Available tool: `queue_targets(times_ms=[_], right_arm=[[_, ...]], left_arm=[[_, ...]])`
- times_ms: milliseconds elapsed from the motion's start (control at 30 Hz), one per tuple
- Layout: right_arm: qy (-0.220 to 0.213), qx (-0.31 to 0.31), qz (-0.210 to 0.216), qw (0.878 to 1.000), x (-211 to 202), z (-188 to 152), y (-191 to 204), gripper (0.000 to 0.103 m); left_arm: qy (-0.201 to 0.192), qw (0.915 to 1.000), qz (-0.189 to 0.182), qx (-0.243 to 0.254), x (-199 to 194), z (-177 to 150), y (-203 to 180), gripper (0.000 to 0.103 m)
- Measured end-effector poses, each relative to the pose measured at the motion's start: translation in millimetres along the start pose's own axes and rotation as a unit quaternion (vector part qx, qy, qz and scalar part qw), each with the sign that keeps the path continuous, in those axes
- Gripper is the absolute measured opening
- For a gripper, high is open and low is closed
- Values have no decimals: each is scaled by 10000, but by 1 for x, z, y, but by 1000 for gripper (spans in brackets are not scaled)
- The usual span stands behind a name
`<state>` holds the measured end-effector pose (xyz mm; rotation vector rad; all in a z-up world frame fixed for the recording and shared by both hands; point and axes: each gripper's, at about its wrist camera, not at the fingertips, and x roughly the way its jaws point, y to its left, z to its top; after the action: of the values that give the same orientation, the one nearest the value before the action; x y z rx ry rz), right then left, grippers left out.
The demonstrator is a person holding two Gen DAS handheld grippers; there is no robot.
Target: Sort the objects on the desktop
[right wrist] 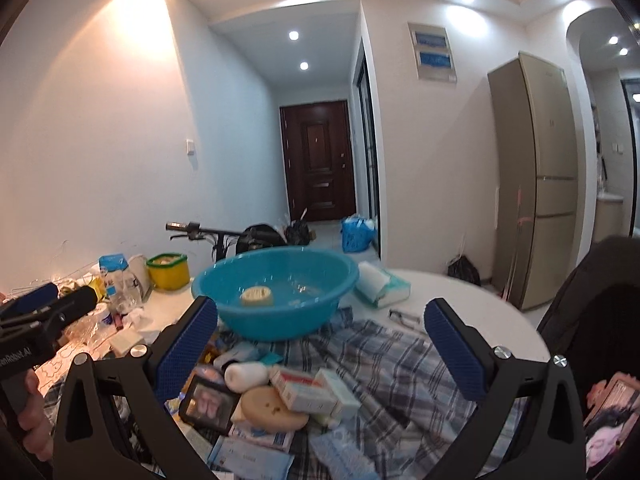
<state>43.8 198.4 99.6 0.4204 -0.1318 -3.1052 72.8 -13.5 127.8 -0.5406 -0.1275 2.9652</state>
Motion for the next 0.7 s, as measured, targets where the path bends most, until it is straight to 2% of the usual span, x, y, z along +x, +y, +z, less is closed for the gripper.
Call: queue_targets(times_ms=[100, 233, 367, 700], right_arm=[[235, 0, -27, 9997, 1, -18, 0, 103], [406, -54, -75, 9991, 6, -31, 1, 103], [519, -70, -144, 9985, 12, -37, -2, 103], [911, -65, -131, 9957, 33, -56, -3, 103]], left_arm=[[269, 9995, -103, -109, 10, -16, 5, 103], [625, 9980, -10, -60, 30, -33, 4, 103], [1019, 9947, -112, -114, 49, -49, 3, 103], [1565, 9876, -136, -69, 78, -74, 2, 103]])
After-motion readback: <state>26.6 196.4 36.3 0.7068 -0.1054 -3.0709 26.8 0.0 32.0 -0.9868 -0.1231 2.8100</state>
